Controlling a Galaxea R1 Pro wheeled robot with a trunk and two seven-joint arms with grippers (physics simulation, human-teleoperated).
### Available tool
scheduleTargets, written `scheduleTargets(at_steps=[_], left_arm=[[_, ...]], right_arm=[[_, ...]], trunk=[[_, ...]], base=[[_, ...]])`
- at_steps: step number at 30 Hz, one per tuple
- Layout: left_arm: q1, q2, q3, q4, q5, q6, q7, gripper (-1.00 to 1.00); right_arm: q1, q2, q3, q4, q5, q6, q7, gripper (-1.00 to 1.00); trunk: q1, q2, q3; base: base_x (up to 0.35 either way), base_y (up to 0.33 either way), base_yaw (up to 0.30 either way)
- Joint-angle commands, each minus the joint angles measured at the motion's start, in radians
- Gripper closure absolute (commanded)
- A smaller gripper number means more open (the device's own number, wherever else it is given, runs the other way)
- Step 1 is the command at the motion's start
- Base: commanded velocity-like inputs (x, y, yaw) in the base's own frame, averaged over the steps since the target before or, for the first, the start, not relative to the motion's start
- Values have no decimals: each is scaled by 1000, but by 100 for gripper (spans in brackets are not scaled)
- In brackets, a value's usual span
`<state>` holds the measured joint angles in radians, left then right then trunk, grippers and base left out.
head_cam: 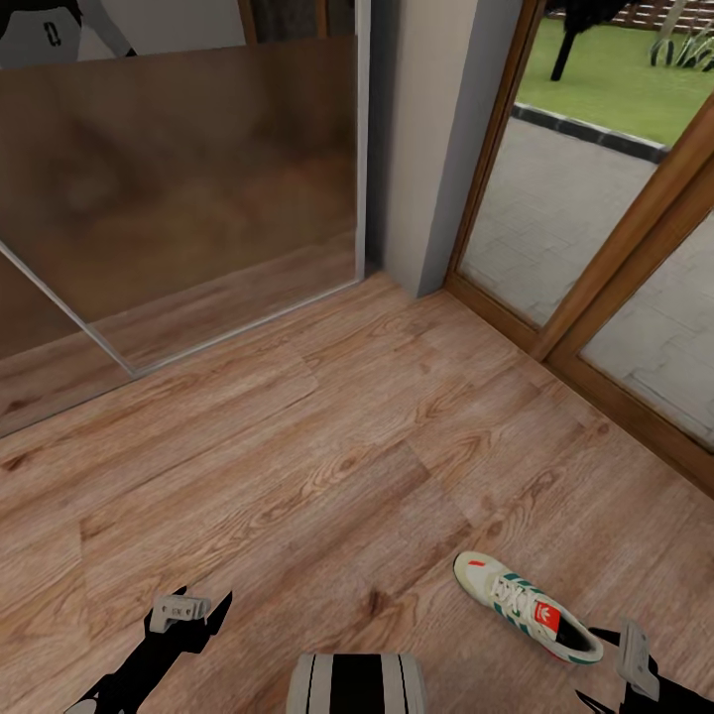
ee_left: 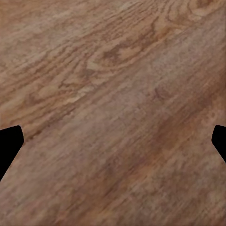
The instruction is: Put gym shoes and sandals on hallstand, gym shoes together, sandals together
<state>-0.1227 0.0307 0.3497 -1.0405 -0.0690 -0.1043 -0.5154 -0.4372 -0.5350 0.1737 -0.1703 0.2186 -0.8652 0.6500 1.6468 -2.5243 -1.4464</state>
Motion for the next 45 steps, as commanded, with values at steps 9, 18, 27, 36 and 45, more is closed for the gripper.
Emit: scheduleTargets(at_steps=[9, 18, 27, 36, 45], left_arm=[[0, 0, 0, 0, 0, 0, 0, -100], [0, 1, 0, 0, 0, 0, 0, -100], [0, 3, 0, 0, 0, 0, 0, -100], [0, 2, 0, 1, 0, 0, 0, -100], [0, 0, -1, 2, 0, 0, 0, -100]], right_arm=[[0, 1, 1, 0, 0, 0, -11, -100], [-1, 1, 0, 0, -1, 1, -14, -100], [-3, 2, 0, 0, -1, 1, -19, -100], [-3, 3, 0, 1, 0, 1, -44, -100], [-1, 8, 2, 1, 1, 1, -55, -100]], trunk=[[0, 0, 0], [0, 0, 0], [0, 0, 0], [0, 0, 0], [0, 0, 0]], base=[[0, 0, 0], [0, 0, 0], [0, 0, 0], [0, 0, 0], [0, 0, 0]])
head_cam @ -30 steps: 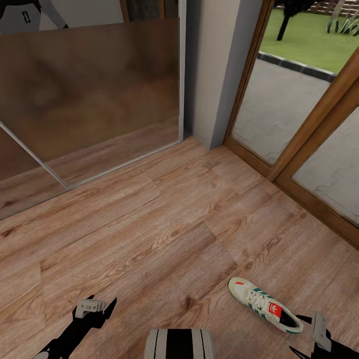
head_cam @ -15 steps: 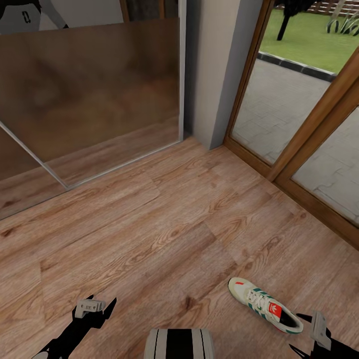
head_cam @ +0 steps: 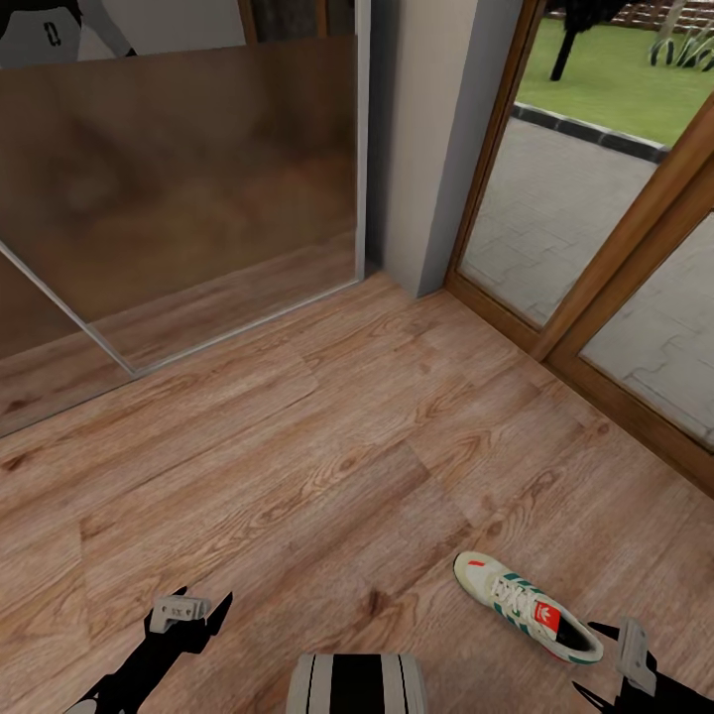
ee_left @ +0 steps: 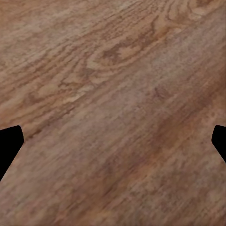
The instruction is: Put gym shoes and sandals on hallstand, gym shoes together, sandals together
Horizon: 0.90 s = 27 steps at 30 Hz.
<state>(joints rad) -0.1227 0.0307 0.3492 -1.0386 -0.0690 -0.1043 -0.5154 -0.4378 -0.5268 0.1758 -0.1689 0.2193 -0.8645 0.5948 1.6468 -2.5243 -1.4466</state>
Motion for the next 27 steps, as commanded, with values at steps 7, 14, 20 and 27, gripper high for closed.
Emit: scheduleTargets(at_steps=[7, 14, 20, 27], left_arm=[[0, -1, -1, 0, 0, 0, 0, -100], [0, -1, -1, 1, 0, 0, 0, -100], [0, -1, -1, 2, 0, 0, 0, -100], [0, -1, -1, 3, 0, 0, 0, -100]], right_arm=[[0, 4, 0, -1, 1, 0, -2, -100], [-2, 16, 1, -4, 1, 1, -2, -100], [-8, 30, 1, -5, 2, 2, -2, -100], [-18, 32, 1, -6, 2, 6, -3, -100]], trunk=[[0, 0, 0], [0, 0, 0], [0, 0, 0], [0, 0, 0]], base=[[0, 0, 0], [0, 0, 0], [0, 0, 0], [0, 0, 0]])
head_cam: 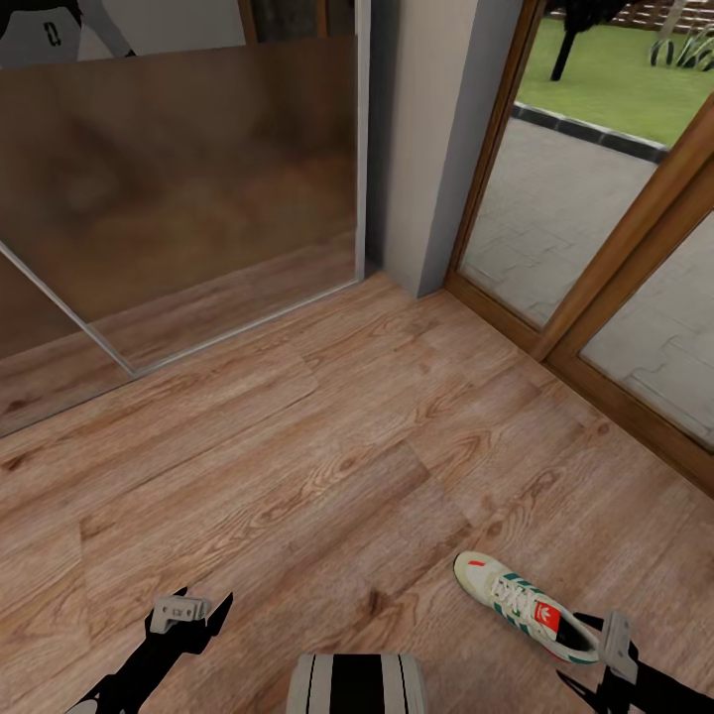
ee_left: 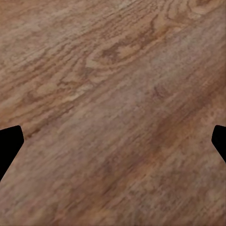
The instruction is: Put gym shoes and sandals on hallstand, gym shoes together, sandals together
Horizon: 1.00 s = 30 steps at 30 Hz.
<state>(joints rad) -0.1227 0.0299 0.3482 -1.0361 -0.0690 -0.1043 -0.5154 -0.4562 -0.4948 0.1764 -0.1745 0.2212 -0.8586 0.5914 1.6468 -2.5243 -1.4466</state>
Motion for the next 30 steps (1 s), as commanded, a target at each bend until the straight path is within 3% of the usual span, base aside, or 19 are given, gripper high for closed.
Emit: scheduleTargets(at_steps=[1, 30], left_arm=[[0, 0, 0, 0, 0, 0, 0, -100], [0, 1, 0, 1, 0, 0, 0, -100]], right_arm=[[-2, 0, 0, 0, 0, 1, 0, -100], [-8, -12, -1, 1, 0, 4, -3, -100]], trunk=[[0, 0, 0], [0, 0, 0]], base=[[0, 0, 0], [0, 0, 0]])
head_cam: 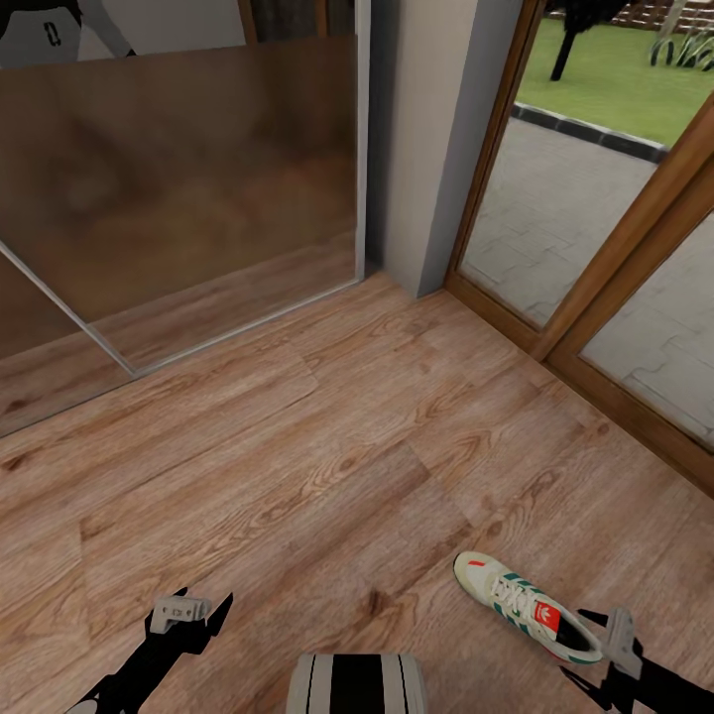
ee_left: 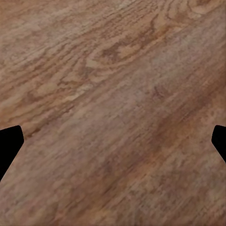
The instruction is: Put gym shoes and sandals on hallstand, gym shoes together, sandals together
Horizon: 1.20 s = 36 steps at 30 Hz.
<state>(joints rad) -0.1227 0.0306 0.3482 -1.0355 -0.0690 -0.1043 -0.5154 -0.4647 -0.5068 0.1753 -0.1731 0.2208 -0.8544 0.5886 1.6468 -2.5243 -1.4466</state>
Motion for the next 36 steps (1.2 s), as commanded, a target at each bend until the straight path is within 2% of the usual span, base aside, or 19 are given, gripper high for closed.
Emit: scheduleTargets(at_steps=[1, 36], left_arm=[[0, 0, 0, 0, 0, 0, 0, -100], [0, 0, 0, 0, 0, 0, 0, -100]], right_arm=[[0, -2, 0, 0, 0, 0, 0, -100], [0, -35, 0, 4, -1, 0, -56, -100]], trunk=[[0, 0, 0], [0, 0, 0]], base=[[0, 0, 0], [0, 0, 0]])
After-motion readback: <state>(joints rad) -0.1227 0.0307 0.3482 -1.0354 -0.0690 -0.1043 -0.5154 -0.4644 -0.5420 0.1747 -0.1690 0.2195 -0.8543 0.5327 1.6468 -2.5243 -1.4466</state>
